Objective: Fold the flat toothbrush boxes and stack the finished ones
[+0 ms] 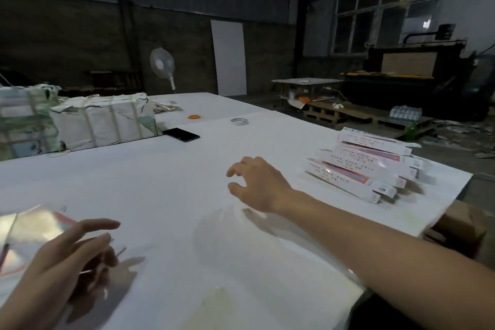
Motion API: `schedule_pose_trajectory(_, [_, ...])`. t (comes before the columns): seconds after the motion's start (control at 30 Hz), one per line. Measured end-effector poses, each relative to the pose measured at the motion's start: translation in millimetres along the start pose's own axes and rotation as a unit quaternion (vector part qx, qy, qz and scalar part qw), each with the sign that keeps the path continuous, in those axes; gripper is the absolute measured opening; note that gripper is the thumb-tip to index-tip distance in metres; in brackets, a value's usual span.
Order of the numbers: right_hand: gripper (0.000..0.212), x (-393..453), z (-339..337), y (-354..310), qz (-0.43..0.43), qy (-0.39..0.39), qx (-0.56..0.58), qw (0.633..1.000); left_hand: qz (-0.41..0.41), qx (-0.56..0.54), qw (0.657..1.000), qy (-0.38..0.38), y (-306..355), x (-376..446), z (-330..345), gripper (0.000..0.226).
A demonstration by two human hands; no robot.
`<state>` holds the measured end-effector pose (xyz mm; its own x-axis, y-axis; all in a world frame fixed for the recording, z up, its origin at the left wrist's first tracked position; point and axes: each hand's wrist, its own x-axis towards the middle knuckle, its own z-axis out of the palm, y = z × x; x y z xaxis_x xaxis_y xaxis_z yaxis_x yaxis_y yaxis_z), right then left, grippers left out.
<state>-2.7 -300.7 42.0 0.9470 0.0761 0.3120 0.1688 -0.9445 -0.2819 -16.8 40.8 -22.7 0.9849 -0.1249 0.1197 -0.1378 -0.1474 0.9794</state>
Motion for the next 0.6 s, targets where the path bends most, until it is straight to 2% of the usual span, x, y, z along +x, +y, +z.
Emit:
schedule_pose_trajectory(0.07, [0.032, 4.1, 16.4, -41.1, -0.037, -0.013, 0.059, 0.998, 0.022, 0.012, 0.999, 0.041, 12.5, -7.2, 7.0, 0.014])
schedule_pose_trajectory(0.17, [0.031, 11.6, 42.6, -97.4, -0.089, -0.035, 0.123, 0.988, 0.106, 0.113, 0.984, 0.092, 22.6, -15.1, 11.0, 0.023])
schedule_pose_trajectory(0.2, [0.03, 13.1, 51.2, -111.6, -0.102, -0.039, 0.138, 0.984, 0.137, 0.181, 0.967, 0.115, 23.6, -15.8, 11.8, 0.024])
schedule_pose_trajectory(0.3, [0.026, 13.4, 76.6, -135.7, -0.106, -0.036, 0.185, 0.976, 0.187, 0.404, 0.884, 0.142, 23.4, -14.1, 2.3, 0.011])
schedule_pose_trajectory(0.37, [0.024, 9.5, 91.6, -138.5, -0.106, -0.039, 0.189, 0.975, 0.139, 0.51, 0.839, 0.125, 19.4, -10.8, -3.3, 0.033])
schedule_pose_trajectory(0.43, [0.021, 6.9, 99.6, -135.8, -0.112, -0.026, 0.208, 0.971, 0.054, 0.576, 0.809, 0.102, 14.3, -8.7, -6.9, 0.05])
schedule_pose_trajectory(0.6, [0.018, 8.8, 99.3, -129.0, -0.08, -0.007, 0.302, 0.95, -0.018, 0.592, 0.805, 0.039, 4.8, -2.1, -8.6, 0.057])
